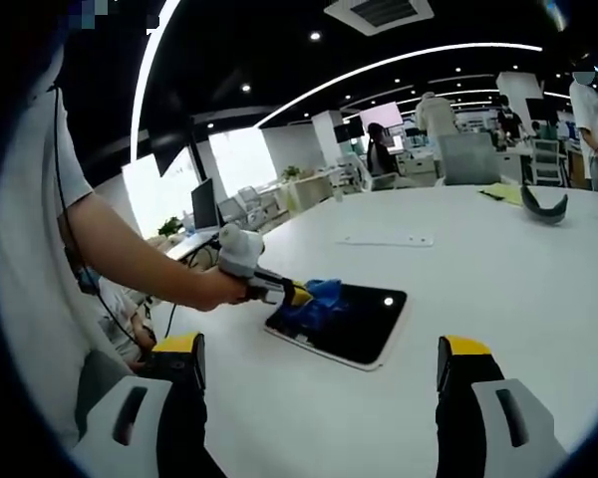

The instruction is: Wipe the mirror surface with the cleaning cloth until all visible marks leave the cleaned area.

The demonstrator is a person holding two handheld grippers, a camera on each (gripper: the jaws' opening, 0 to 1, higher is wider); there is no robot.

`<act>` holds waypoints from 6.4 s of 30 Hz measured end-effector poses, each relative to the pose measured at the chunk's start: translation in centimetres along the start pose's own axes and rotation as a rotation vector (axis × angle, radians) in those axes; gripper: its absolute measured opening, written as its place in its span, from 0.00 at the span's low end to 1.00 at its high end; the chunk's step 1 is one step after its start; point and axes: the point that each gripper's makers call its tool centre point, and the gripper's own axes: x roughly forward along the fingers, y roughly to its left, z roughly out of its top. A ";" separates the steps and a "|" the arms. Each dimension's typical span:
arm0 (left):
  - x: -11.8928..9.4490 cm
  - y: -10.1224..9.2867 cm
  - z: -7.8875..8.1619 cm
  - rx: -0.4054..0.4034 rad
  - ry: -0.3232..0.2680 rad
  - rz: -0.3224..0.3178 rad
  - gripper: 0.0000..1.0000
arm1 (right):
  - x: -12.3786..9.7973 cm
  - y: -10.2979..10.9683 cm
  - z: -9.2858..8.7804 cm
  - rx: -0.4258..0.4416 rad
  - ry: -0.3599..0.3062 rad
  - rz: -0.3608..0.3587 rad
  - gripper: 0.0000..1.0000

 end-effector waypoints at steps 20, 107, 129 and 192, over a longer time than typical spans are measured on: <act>-1.8 -1.4 -1.6 0.000 0.001 0.005 0.05 | -0.3 0.6 0.5 -0.015 -0.015 0.002 0.96; -6.0 -3.9 -4.3 -0.016 0.101 -0.033 0.03 | -2.3 3.9 0.8 -0.063 -0.029 0.011 0.94; -19.4 -2.4 -13.9 -0.129 0.126 0.005 0.03 | -1.6 6.4 -0.2 -0.082 -0.021 0.129 0.93; -26.8 -9.3 1.1 0.014 -0.354 -0.207 0.71 | -2.2 6.8 -0.5 -0.096 0.010 0.134 0.96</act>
